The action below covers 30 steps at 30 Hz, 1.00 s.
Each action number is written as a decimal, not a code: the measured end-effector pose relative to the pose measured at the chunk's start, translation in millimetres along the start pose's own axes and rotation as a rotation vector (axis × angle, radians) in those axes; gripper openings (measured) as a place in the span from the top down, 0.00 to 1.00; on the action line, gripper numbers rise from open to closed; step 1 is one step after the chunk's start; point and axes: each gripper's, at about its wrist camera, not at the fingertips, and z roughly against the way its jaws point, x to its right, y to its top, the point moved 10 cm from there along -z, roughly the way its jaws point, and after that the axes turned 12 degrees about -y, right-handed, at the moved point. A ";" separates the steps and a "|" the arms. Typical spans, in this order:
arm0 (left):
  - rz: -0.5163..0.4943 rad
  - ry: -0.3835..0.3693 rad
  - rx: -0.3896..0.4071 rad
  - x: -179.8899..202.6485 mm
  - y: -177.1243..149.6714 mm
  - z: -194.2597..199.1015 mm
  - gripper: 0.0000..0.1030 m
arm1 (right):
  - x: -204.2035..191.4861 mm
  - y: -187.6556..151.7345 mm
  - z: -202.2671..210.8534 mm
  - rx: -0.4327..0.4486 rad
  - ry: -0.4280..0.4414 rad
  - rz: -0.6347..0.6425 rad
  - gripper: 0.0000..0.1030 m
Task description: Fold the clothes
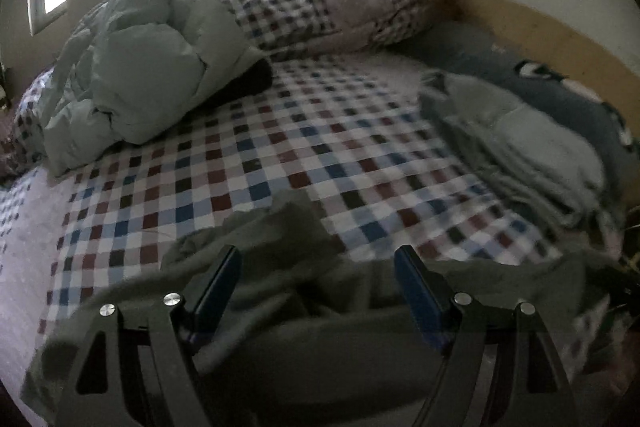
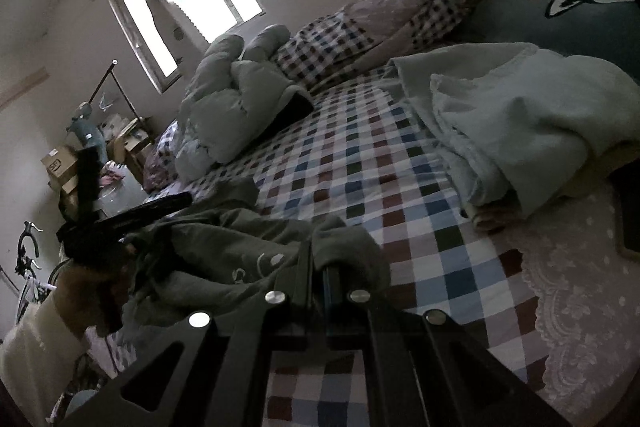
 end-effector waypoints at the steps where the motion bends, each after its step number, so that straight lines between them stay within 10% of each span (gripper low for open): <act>1: 0.000 0.010 -0.014 -2.1 2.3 -7.0 0.20 | -0.5 -0.3 -0.1 -0.002 0.005 0.000 0.98; 8: 0.029 0.038 -0.128 -14.5 8.2 -52.5 0.26 | -0.3 -0.6 -0.4 -0.015 0.025 -0.003 0.98; 10: 0.062 0.050 -0.154 -22.2 6.5 -58.8 0.59 | -0.2 -1.0 -0.4 -0.017 0.026 0.000 0.98; 13: 0.124 0.052 -0.163 -35.8 3.6 -58.4 0.83 | 1.0 -1.3 -0.6 -0.020 0.027 0.000 0.98; 30: 0.343 0.023 0.344 -116.9 19.6 159.9 0.93 | -12.1 8.9 13.7 0.045 0.050 0.042 0.98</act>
